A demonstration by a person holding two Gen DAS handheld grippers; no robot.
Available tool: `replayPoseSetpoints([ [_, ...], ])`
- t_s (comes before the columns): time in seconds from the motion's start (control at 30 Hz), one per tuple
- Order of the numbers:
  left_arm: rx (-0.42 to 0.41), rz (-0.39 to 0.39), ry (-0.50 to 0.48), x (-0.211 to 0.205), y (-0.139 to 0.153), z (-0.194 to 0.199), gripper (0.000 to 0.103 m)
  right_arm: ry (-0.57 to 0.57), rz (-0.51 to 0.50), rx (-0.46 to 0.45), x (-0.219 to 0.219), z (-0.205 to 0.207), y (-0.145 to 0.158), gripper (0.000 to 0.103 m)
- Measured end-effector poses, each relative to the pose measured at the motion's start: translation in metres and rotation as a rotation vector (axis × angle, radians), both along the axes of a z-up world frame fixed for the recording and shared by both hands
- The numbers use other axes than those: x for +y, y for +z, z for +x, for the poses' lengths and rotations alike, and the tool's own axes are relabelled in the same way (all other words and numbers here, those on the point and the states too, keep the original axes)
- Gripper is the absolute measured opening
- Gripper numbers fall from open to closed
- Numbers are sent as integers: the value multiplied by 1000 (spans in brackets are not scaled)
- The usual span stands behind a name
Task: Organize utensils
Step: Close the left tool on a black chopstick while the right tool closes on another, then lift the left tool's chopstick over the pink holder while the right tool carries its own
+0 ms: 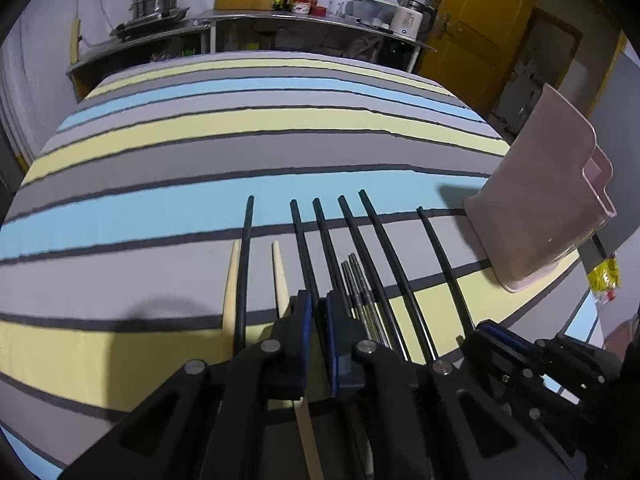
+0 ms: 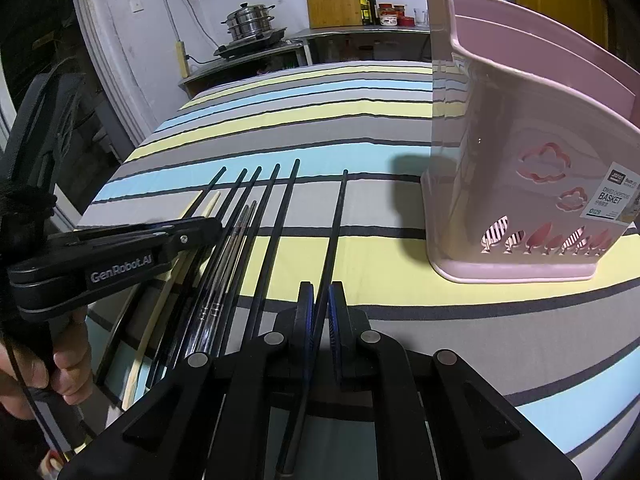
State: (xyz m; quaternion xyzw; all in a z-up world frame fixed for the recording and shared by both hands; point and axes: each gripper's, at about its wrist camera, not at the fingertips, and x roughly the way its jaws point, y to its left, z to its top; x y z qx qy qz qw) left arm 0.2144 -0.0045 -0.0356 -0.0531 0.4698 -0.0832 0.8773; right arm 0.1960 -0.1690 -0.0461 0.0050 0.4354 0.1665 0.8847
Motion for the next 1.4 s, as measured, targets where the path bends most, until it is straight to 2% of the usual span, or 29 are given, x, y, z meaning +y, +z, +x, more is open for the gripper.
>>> replayPoseSetpoints([
  [0.33, 10, -22, -19, 5, 1, -16, 6, 3, -2, 10, 0, -4, 3, 8],
  [0.5, 22, -32, -22, 7, 1, -15, 6, -14, -21, -6, 4, 7, 8, 8],
  [0.8, 35, -21, -35, 3, 1, -8, 6, -5, -71, 18, 19, 27, 2, 9],
  [0.97, 37, -24, -36, 3, 2, -5, 6, -4, -46, 43, 18, 35, 4, 8],
  [1.07, 42, -37, -28, 5, 4, -8, 6, -4, -25, 22, 16, 30, 10, 7],
  [1.23, 5, -58, -36, 5, 23, -22, 6, 15, 14, -14, 10, 17, 29, 6],
  [1.4, -64, -72, -61, 4, 57, -42, 6, 28, 54, -69, 1, -1, 56, 6],
])
